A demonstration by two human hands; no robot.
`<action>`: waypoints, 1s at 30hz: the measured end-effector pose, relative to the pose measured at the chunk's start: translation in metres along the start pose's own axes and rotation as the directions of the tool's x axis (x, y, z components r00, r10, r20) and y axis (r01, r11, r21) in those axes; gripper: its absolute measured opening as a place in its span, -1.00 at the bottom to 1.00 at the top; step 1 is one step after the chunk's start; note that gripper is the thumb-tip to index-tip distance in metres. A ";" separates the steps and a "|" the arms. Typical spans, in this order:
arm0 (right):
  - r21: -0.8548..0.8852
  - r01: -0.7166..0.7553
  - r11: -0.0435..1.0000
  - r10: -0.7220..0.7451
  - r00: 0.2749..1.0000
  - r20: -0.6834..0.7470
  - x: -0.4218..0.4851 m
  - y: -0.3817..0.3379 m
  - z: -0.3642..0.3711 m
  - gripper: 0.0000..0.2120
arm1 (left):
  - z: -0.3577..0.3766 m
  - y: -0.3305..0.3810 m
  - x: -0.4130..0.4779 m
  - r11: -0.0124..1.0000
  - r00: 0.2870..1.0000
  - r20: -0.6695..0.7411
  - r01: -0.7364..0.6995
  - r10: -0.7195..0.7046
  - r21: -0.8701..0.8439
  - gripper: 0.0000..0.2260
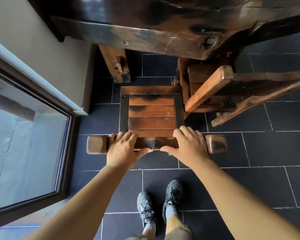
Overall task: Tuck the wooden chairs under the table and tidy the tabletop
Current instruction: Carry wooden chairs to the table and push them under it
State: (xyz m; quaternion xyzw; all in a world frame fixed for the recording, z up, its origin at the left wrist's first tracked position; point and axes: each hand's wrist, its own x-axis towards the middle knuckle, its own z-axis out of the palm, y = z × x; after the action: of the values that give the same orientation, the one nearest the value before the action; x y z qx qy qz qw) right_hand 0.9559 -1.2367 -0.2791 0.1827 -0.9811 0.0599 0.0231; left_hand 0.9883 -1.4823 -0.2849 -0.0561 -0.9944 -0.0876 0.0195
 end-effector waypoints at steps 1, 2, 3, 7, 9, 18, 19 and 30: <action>0.001 -0.001 1.000 0.001 1.000 -0.003 0.004 0.002 0.000 -0.34 | 0.000 -0.001 0.004 1.000 1.000 -0.001 -0.001 0.001 0.001 -0.40; 0.001 -0.002 1.000 0.002 1.000 -0.001 0.007 0.004 -0.001 -0.34 | 0.001 -0.001 0.007 1.000 1.000 -0.004 -0.002 0.002 -0.001 -0.40; 0.002 -0.004 1.000 0.004 1.000 0.005 0.010 0.005 -0.001 -0.34 | 0.001 -0.001 0.010 1.000 1.000 -0.007 -0.005 0.005 -0.005 -0.40; 0.012 -0.018 1.000 0.018 1.000 0.011 0.027 0.010 -0.001 -0.35 | 0.000 -0.003 0.028 1.000 1.000 -0.005 -0.007 0.007 -0.013 -0.42; 0.019 -0.015 1.000 0.014 1.000 0.014 0.035 0.014 -0.001 -0.36 | -0.001 -0.004 0.037 1.000 1.000 0.014 0.005 -0.005 -0.014 -0.43; -0.001 -0.004 1.000 0.004 1.000 -0.004 0.079 0.029 0.000 -0.40 | -0.008 -0.008 0.083 0.999 0.995 0.092 0.050 -0.049 -0.011 -0.40; -0.009 -0.001 1.000 0.001 1.000 -0.001 0.084 0.030 0.001 -0.40 | -0.008 -0.009 0.088 0.998 0.994 0.096 0.058 -0.056 -0.014 -0.40; -0.017 0.027 0.999 -0.027 0.999 -0.038 0.135 0.044 0.004 -0.40 | -0.013 -0.016 0.139 0.994 0.986 0.137 0.099 -0.091 -0.048 -0.46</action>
State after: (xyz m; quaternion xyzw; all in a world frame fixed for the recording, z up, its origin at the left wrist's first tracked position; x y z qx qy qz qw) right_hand 0.8142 -1.2443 -0.2785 0.1946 -0.9783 0.0549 0.0442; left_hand 0.8491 -1.4853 -0.2679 -0.0149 -0.9922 -0.1118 -0.0533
